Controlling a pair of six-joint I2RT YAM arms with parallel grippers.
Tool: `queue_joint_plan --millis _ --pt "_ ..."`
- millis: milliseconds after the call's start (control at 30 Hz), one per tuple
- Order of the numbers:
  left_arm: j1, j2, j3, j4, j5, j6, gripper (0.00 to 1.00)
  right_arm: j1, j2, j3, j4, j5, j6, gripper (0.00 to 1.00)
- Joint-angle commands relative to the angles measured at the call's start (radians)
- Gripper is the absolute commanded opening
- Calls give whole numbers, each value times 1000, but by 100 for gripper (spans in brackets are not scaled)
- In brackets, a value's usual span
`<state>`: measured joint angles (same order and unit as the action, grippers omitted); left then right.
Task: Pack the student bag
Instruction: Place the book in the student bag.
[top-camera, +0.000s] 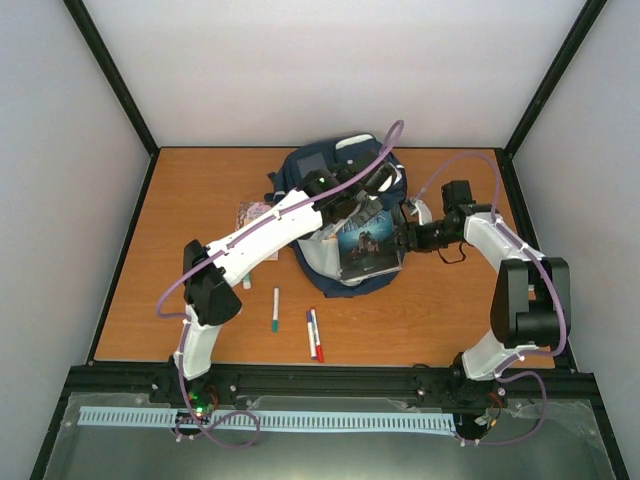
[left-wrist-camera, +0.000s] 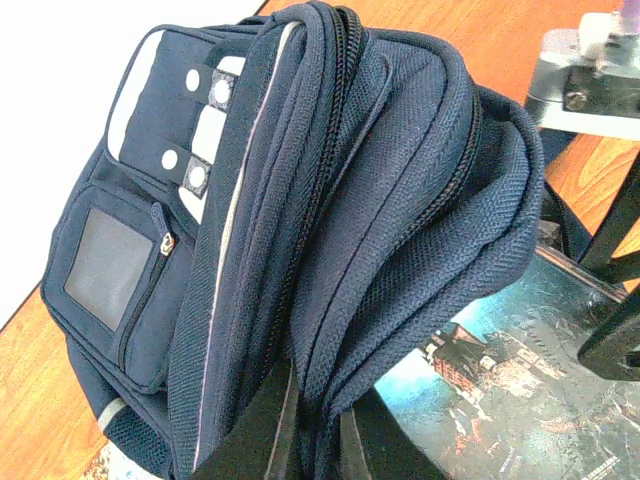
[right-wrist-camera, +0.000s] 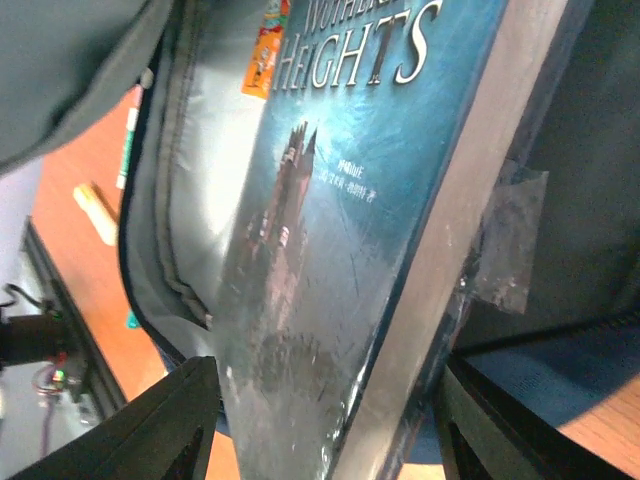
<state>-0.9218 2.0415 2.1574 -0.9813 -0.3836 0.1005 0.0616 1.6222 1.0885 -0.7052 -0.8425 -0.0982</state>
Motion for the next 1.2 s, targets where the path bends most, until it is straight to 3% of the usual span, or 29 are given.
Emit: queue_joint_plan --millis 0,167,333,600,867,1167 --pt "-5 -80 17 88 -5 -25 1 4 -81 -30 16 77 -99 60" --pt "-4 -85 12 89 3 -27 1 4 -211 -130 66 132 -202 57" --pt "-5 -99 -6 106 17 -32 1 7 -326 -208 90 227 -408 54" --pt "-5 -103 -13 106 34 -46 1 41 -400 -335 139 324 -738 62" --pt "-4 -104 -13 107 62 -52 1 167 -397 -405 272 515 -817 66" --pt "-4 -99 -14 95 66 -54 1 305 -366 -447 435 750 -800 69"
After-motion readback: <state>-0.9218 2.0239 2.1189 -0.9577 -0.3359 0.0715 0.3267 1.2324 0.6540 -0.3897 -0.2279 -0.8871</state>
